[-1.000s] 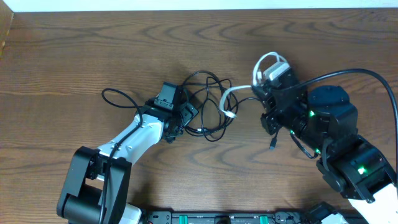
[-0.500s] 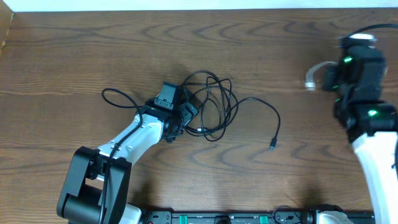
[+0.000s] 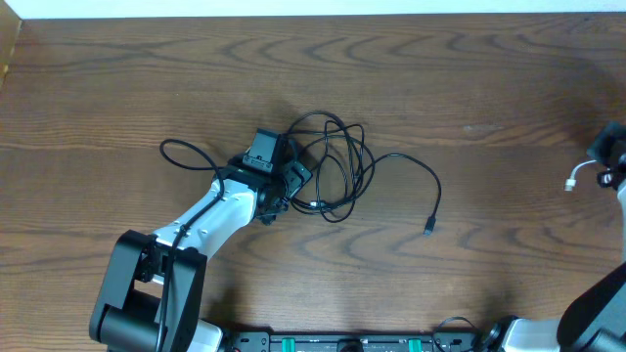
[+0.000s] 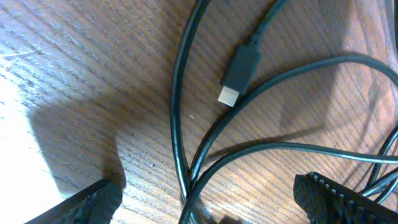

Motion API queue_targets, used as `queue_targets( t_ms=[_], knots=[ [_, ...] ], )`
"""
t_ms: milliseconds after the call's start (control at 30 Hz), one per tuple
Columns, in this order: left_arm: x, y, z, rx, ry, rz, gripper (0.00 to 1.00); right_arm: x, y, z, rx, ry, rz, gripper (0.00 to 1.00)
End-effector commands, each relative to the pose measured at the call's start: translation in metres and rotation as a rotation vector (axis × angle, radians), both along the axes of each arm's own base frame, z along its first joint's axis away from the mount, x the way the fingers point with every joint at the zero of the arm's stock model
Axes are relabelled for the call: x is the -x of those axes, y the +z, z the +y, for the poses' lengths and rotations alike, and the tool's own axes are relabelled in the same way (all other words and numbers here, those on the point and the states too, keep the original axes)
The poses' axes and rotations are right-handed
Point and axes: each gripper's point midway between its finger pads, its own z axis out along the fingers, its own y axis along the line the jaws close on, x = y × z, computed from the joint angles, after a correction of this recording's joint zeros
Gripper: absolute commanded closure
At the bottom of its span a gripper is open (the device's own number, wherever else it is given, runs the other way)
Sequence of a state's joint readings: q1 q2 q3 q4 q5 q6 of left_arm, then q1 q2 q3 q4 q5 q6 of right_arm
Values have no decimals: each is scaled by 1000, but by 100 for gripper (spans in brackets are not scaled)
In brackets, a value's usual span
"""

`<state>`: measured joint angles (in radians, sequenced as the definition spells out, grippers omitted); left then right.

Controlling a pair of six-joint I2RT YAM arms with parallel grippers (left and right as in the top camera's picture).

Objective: Untangle cables

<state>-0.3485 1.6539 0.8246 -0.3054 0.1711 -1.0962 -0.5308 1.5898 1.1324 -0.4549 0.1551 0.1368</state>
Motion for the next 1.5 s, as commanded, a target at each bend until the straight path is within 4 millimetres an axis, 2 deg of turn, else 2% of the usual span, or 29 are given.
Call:
queue_targets(
  t_ms=[0, 167, 300, 500, 700, 1233, 1467],
  knots=[
    [50, -52, 29, -116, 55, 198, 5, -2, -13, -5, -78, -38, -32, 99],
    [50, -51, 28, -108, 53, 201, 5, 12, -36, -20, -193, -258, -65, 99],
    [50, -51, 27, -103, 59, 203, 5, 20, -47, -23, -294, -409, -104, 99],
    [51, -51, 24, -78, 100, 218, 5, 18, -46, -25, -294, -405, -120, 99],
    [51, -51, 24, -73, 124, 222, 5, 11, -45, -18, -335, -376, -142, 99],
    [51, -51, 24, -74, 124, 222, 5, 10, -47, -14, -357, -367, -138, 99],
    [51, -51, 24, -74, 124, 222, 5, 8, -43, -20, -341, -367, -163, 99]
  ],
)
